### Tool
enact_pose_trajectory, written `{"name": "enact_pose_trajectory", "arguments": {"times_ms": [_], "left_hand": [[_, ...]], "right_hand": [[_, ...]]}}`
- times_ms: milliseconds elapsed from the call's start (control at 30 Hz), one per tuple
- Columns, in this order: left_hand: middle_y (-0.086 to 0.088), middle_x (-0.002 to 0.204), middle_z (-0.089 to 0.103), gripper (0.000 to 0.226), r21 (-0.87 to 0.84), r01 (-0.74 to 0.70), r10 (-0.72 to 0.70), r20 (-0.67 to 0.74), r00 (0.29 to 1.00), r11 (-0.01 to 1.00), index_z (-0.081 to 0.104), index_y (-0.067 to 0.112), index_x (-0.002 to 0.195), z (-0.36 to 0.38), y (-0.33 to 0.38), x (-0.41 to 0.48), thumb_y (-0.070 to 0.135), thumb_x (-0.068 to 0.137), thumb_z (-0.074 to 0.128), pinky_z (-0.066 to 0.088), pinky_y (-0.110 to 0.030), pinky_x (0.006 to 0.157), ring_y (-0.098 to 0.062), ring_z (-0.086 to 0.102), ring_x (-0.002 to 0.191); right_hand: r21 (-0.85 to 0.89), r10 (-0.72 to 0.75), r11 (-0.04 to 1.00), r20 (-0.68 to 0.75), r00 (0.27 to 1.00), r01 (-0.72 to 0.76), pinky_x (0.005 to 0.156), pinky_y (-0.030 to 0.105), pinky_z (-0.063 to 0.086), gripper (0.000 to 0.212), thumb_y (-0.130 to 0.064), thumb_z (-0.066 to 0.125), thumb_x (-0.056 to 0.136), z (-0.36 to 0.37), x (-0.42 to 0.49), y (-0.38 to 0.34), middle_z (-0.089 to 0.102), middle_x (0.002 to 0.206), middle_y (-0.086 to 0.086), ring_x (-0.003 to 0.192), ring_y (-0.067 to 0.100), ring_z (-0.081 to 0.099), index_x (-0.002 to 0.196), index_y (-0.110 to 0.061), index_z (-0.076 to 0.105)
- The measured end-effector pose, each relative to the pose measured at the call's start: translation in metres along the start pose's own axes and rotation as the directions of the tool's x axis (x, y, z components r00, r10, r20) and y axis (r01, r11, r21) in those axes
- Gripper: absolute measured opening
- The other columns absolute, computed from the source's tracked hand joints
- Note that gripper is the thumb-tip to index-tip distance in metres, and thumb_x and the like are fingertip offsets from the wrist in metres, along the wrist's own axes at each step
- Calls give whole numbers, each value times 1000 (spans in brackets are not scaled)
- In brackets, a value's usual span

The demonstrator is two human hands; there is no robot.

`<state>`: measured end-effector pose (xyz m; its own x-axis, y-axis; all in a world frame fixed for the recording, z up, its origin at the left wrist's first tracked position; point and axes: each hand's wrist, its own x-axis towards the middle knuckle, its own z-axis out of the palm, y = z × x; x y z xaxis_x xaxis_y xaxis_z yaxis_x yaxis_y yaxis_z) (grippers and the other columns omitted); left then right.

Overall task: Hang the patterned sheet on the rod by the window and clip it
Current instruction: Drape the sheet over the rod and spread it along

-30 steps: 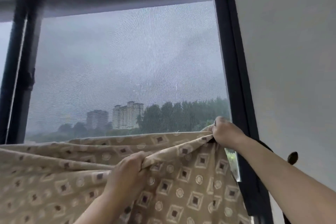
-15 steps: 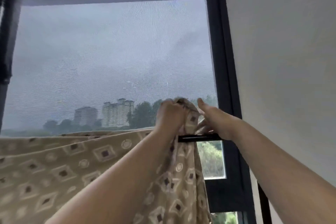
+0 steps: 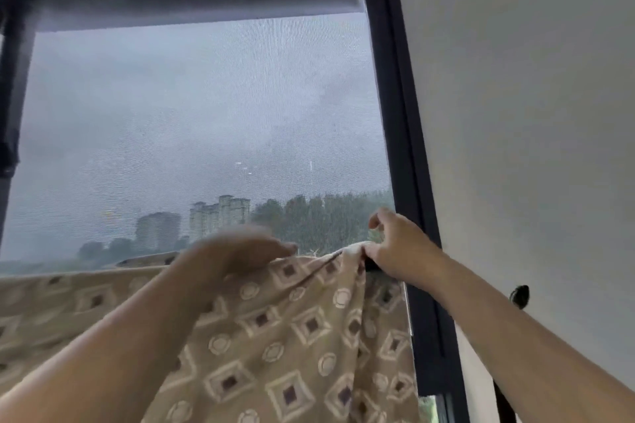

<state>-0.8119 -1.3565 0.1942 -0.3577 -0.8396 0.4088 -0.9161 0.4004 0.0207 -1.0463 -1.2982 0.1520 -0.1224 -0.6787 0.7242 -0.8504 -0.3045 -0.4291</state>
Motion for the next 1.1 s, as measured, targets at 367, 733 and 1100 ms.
{"name": "enact_pose_trajectory", "arguments": {"times_ms": [367,733,1100], "left_hand": [[6,71,62,50,-233,-57,46,-53,998,971,62,18,68,28,-22,-15,57,95,42,40,-28,66,-14,59,73],[7,100,71,91,-284,86,-63,91,994,955,75,26,95,2,-28,-47,98,60,31,47,-33,94,-14,66,93],[4,95,68,31,-259,136,-167,-99,981,956,69,19,93,-25,-101,-74,37,68,64,49,-33,83,-19,62,91]], "right_hand": [[420,309,864,-9,951,-277,117,33,20,83,-67,48,83,135,-124,-37,7,161,-12,145,21,24,152,-33,20],[-361,16,925,-272,962,-117,61,34,45,6,-14,52,87,-34,9,-4,56,76,1,71,25,55,89,-17,48],[-272,235,951,330,914,-146,82,33,53,20,-17,58,88,-29,24,-12,63,106,0,95,18,60,108,-18,63]]}}
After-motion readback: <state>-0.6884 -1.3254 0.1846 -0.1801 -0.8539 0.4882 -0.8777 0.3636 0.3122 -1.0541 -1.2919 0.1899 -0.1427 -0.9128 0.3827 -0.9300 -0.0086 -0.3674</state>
